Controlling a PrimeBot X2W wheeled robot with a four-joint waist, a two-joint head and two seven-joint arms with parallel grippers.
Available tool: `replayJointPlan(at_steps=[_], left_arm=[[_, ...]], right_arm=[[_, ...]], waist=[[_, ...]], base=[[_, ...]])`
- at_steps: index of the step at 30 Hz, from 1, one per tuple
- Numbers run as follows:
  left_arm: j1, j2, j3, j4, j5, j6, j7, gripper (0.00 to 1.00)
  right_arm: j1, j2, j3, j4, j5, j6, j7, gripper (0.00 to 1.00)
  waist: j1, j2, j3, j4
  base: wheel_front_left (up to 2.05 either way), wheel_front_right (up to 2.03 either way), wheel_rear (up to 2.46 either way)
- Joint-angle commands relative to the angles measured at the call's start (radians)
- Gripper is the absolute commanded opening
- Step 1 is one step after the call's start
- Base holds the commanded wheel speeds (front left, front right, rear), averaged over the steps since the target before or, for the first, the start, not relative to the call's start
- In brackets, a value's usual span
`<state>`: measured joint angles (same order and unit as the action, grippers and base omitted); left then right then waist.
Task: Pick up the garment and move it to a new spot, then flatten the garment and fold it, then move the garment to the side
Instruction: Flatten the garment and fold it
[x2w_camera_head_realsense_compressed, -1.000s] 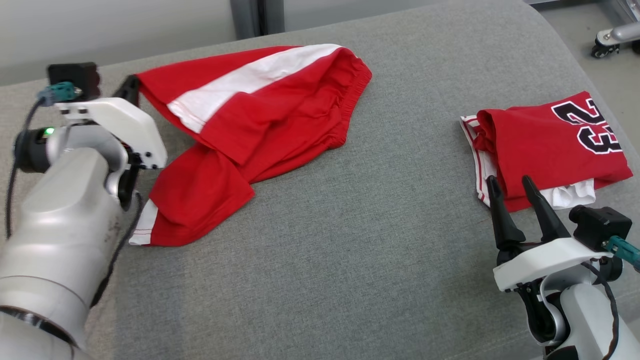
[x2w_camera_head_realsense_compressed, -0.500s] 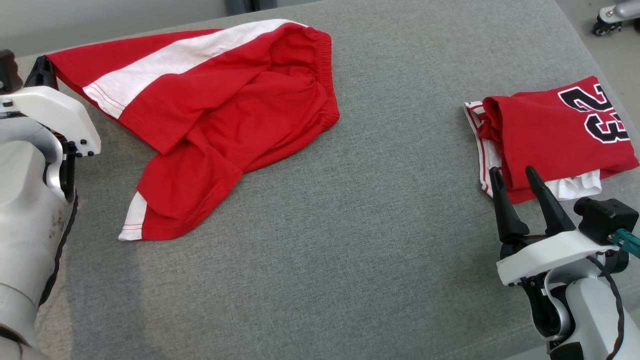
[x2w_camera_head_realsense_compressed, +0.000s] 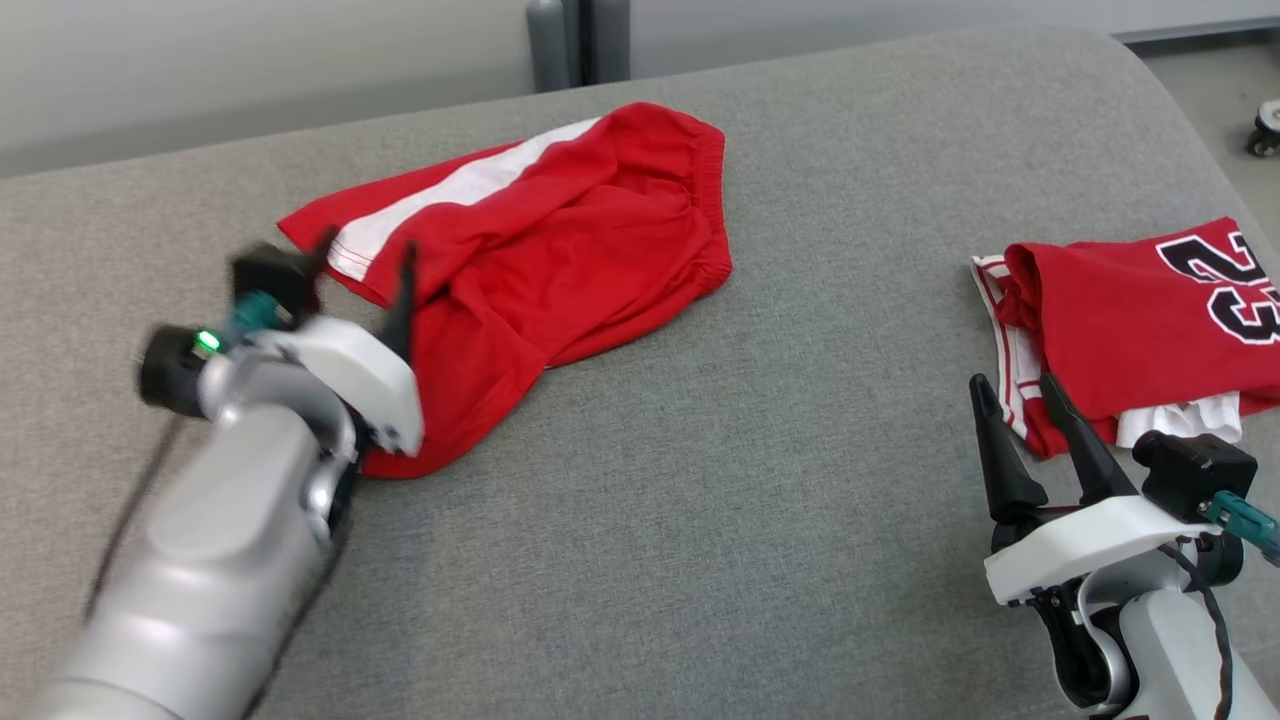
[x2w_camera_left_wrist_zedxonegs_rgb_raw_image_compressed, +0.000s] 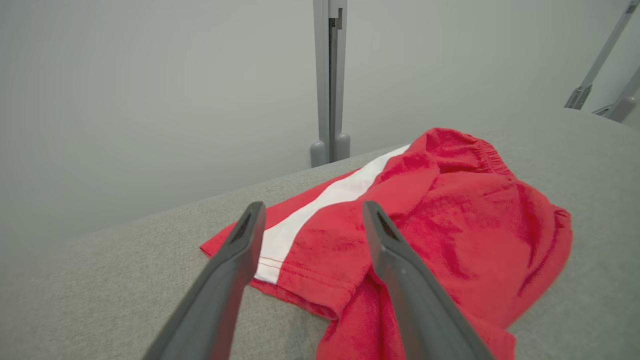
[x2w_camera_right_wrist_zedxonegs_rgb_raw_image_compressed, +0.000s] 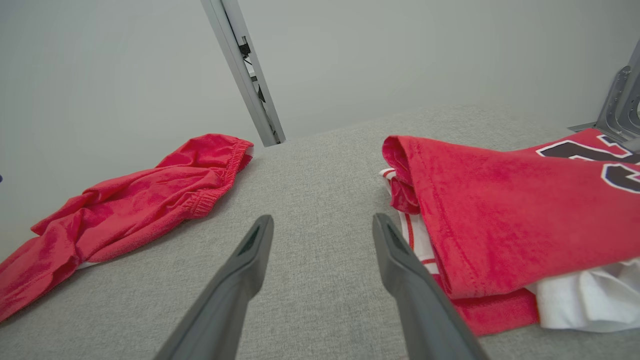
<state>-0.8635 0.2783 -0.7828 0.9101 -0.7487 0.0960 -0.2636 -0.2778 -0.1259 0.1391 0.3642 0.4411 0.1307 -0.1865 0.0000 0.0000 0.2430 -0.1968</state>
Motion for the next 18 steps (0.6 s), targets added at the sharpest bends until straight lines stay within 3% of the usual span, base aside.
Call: replayJointPlan(at_steps=[1,5,10,18], left_arm=[[0.054,-0.012,-0.013,-0.037,0.026,-0.007,-0.001,1.0],[0.136,-0.029,-0.068,-0.09,0.066,-0.031,0.001,1.0],[0.19,-0.04,-0.132,-0.101,0.082,-0.04,0.089,1.0],[0.189,-0.03,-0.197,-0.081,0.122,-0.008,0.188,1.0]], right_arm=[[0.011,-0.001,-0.003,0.002,0.005,0.0,-0.006,1.0],[0.022,0.003,-0.004,0.009,0.007,0.0,-0.007,1.0],[0.022,0.01,0.002,0.019,0.01,0.0,-0.01,1.0],[0.012,0.007,0.014,0.024,0.022,0.0,-0.02,1.0]], waist=[[0.0,0.0,-0.025,0.019],[0.0,0.0,-0.047,0.025],[0.0,0.0,-0.058,0.021],[0.0,0.0,-0.05,-0.007]], base=[[0.0,0.0,0.0],[0.0,0.0,0.0],[0.0,0.0,0.0],[0.0,0.0,0.0]])
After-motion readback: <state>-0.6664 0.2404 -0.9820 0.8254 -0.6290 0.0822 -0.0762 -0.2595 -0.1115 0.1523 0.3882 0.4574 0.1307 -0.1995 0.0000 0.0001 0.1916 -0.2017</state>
